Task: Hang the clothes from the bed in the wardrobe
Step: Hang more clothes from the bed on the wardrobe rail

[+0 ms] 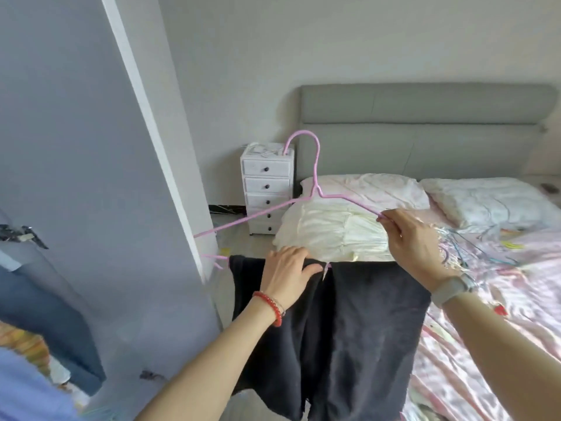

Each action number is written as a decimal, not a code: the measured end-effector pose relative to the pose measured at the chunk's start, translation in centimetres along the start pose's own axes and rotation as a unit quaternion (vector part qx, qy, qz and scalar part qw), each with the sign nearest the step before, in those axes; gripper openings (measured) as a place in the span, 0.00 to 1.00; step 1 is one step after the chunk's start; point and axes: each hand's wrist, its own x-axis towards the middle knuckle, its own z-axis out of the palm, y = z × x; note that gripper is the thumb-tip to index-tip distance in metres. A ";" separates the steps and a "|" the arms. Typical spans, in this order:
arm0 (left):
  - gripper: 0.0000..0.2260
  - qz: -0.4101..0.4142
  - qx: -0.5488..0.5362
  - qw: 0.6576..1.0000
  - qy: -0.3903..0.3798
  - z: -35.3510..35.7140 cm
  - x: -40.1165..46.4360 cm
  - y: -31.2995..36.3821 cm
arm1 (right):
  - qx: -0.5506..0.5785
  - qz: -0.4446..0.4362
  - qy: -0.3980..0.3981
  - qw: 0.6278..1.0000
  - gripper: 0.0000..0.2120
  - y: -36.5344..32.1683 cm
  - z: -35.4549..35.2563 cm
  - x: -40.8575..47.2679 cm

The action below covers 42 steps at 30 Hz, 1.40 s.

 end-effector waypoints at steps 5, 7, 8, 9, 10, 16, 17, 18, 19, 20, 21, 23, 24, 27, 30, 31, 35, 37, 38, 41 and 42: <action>0.14 0.017 -0.055 0.998 -0.015 1.7 -2.5 1.2 | -0.054 0.023 0.006 0.998 0.07 0.7 -1.4 -3.8; 0.15 0.030 -0.047 0.998 -0.009 1.8 -2.8 1.9 | -0.054 0.043 0.003 0.998 0.09 1.1 -2.0 -4.9; 0.15 0.037 -0.043 0.998 -0.004 1.8 -3.0 2.2 | -0.058 0.046 0.004 0.997 0.09 1.2 -2.3 -5.2; 0.15 0.044 -0.039 0.998 0.001 1.8 -3.2 2.5 | -0.064 0.043 0.009 0.997 0.09 1.2 -2.6 -5.5; 0.15 0.046 -0.036 0.998 0.004 1.7 -3.4 2.7 | -0.066 0.038 0.014 0.997 0.08 1.0 -2.8 -5.6; 0.12 0.007 -0.047 0.998 0.030 0.0 -6.7 -0.3 | -0.009 -0.034 -0.031 0.999 0.07 -3.5 -2.5 -5.7; 0.11 -0.007 -0.049 0.998 0.031 -0.6 -7.7 -1.2 | 0.014 -0.048 -0.050 0.997 0.08 -4.6 -2.1 -5.7; 0.10 -0.024 -0.051 0.998 0.033 -1.2 -8.8 -2.2 | 0.038 -0.058 -0.073 0.995 0.09 -5.9 -1.7 -5.5; 0.09 -0.042 -0.054 0.997 0.036 -1.9 -9.9 -3.2 | 0.062 -0.063 -0.100 0.991 0.09 -7.1 -1.1 -5.3; 0.08 -0.060 -0.056 0.996 0.038 -2.6 -11.0 -4.2 | 0.081 -0.063 -0.132 0.986 0.08 -8.5 -0.5 -5.0; 0.08 -0.076 -0.054 0.995 0.038 -3.5 -12.1 -5.2 | 0.096 -0.066 -0.167 0.979 0.08 -9.8 0.2 -4.7; 0.07 -0.100 -0.039 0.993 0.048 -5.4 -14.6 -7.2 | 0.112 -0.095 -0.233 0.961 0.08 -12.5 1.7 -4.4; 0.06 -0.113 -0.025 0.992 0.058 -6.3 -16.0 -8.2 | 0.114 -0.122 -0.256 0.952 0.09 -14.0 2.5 -4.3; 0.06 -0.175 0.026 0.981 0.074 -9.5 -20.2 -11.1 | 0.110 -0.214 -0.302 0.923 0.11 -18.5 5.1 -4.4; 0.06 -0.256 0.078 0.958 0.102 -12.9 -25.2 -14.0 | 0.158 -0.287 -0.327 0.886 0.10 -24.3 7.6 -5.1; 0.06 -0.275 0.089 0.952 0.104 -13.9 -26.6 -14.6 | 0.173 -0.303 -0.327 0.878 0.09 -25.9 8.1 -5.5; 0.09 -0.360 0.127 0.916 0.126 -18.4 -32.8 -16.3 | 0.282 -0.346 -0.361 0.819 0.07 -33.3 10.4 -7.2; 0.12 -0.404 0.156 0.886 0.166 -21.0 -36.1 -16.8 | 0.344 -0.374 -0.399 0.763 0.06 -37.9 11.6 -7.5; 0.14 -0.434 0.172 0.866 0.182 -22.3 -37.7 -17.0 | 0.380 -0.386 -0.418 0.729 0.06 -40.3 12.0 -7.8; 0.13 -0.509 0.215 0.803 0.223 -25.4 -41.9 -17.2 | 0.455 -0.404 -0.476 0.635 0.07 -47.2 12.9 -8.7; 0.10 -0.535 0.223 0.782 0.230 -26.3 -43.1 -17.3 | 0.474 -0.401 -0.491 0.611 0.07 -49.4 13.0 -9.1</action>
